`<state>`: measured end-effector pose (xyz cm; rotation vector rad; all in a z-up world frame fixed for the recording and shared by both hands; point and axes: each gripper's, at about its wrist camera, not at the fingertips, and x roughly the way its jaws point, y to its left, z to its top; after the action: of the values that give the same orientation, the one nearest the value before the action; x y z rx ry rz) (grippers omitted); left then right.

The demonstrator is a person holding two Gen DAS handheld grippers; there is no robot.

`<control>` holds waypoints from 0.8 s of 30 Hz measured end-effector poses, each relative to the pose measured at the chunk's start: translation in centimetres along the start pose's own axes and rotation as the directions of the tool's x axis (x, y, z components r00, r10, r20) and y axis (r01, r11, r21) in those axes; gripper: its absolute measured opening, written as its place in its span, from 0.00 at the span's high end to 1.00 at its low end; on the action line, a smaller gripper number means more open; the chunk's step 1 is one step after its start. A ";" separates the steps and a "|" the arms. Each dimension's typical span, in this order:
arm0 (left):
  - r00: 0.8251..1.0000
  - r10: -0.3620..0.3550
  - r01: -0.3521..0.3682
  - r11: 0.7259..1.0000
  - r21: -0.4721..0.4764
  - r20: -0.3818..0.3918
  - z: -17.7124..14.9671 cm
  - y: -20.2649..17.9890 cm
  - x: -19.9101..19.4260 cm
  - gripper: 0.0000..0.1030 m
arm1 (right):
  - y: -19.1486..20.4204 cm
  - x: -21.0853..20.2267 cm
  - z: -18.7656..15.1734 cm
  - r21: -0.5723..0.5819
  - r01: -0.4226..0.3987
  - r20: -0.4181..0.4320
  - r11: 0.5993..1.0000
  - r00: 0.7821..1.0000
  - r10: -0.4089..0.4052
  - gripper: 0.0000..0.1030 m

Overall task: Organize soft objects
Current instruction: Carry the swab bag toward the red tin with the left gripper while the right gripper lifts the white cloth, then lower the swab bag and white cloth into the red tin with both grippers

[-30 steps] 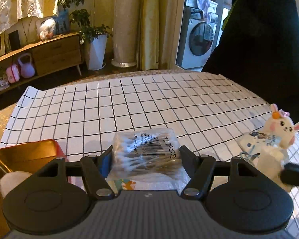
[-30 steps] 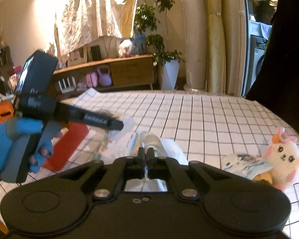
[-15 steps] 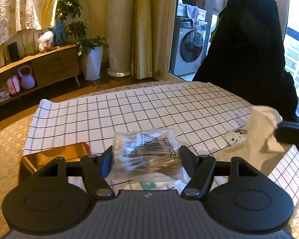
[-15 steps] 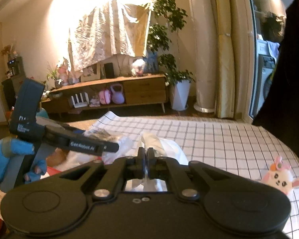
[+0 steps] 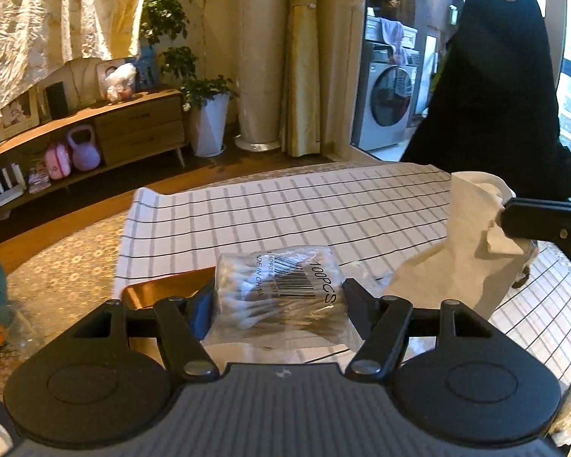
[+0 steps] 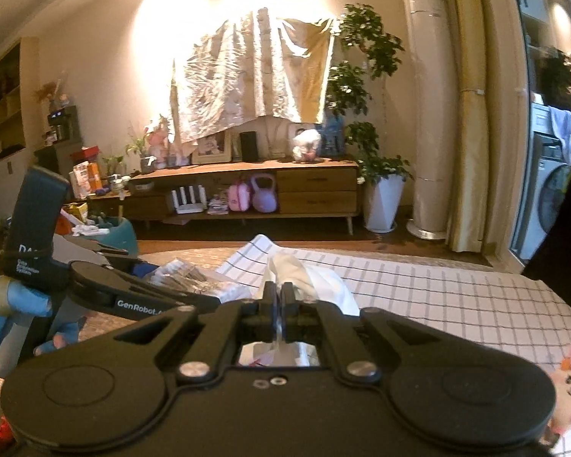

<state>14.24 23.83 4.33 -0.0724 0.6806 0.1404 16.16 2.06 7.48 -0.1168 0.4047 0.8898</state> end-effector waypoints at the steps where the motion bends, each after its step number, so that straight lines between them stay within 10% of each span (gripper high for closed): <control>1: 1.000 0.006 -0.006 1.000 -0.002 -0.003 -0.1 0.5 0.0 0.33 | 0.3 0.4 0.2 -0.001 -0.010 -0.002 1.000 1.000 0.010 0.99; 24: 0.983 0.084 -0.089 0.996 -0.026 -0.164 -5.0 8.4 6.6 0.33 | 5.8 15.6 0.8 -0.013 -0.083 -0.125 0.997 0.989 0.080 0.99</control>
<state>14.92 32.30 -3.94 -0.0865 0.8456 0.2315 20.70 17.35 2.53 -0.1735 0.5206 0.9697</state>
